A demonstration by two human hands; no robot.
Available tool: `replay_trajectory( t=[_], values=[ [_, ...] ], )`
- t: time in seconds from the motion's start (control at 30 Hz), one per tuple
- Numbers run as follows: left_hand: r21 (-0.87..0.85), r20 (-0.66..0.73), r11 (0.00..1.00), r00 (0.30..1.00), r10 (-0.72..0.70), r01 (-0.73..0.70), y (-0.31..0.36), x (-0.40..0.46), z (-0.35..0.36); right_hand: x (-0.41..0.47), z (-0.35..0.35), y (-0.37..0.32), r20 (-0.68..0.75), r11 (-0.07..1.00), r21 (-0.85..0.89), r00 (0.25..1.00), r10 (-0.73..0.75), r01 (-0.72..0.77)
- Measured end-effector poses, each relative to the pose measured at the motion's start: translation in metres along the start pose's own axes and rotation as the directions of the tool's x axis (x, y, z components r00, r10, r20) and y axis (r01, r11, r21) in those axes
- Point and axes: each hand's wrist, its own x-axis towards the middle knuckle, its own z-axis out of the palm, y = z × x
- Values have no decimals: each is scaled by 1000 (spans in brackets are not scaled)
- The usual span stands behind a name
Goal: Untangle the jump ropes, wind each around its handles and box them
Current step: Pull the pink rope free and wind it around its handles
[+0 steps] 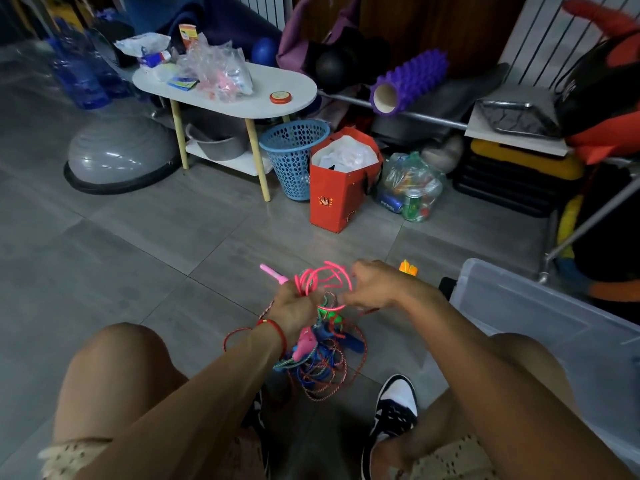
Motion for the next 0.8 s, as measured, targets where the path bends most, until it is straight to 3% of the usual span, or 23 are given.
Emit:
replay_trajectory(
  t=[0.07, 0.33, 0.4, 0.5, 0.57, 0.63, 0.7, 0.8],
  values=[
    [1, -26, 999, 998, -54, 54, -7, -1, 1, -3, -5, 1, -84, 981, -153, 991, 107, -119],
    [-143, 15, 985, 995, -100, 101, -26, -15, 11, -14, -19, -8, -332, 882, -314, 911, 246, -352],
    [-108, 3, 991, 997, -76, 76, -30, -18, 14, -12, -19, -5, -269, 936, -196, 934, 235, -292],
    [-48, 21, 998, 999, -33, 34, -34, -22, 12, -13, -21, 1, -170, 974, 168, 969, 177, -148],
    [-45, 44, 998, 998, -42, 44, -37, -23, 7, -17, -24, 2, -130, 901, 420, 976, 175, -105],
    [-71, 65, 995, 996, -68, 73, -39, -23, 2, -23, -29, -2, -69, 750, 660, 990, 122, -46],
    [-28, 52, 998, 997, -51, 52, -40, -21, -1, -27, -33, -6, -88, 708, 706, 994, 60, 20],
    [49, 19, 997, 998, 57, -57, -37, -24, -1, -26, -27, -15, -140, 759, 647, 990, 27, 71]
  ],
)
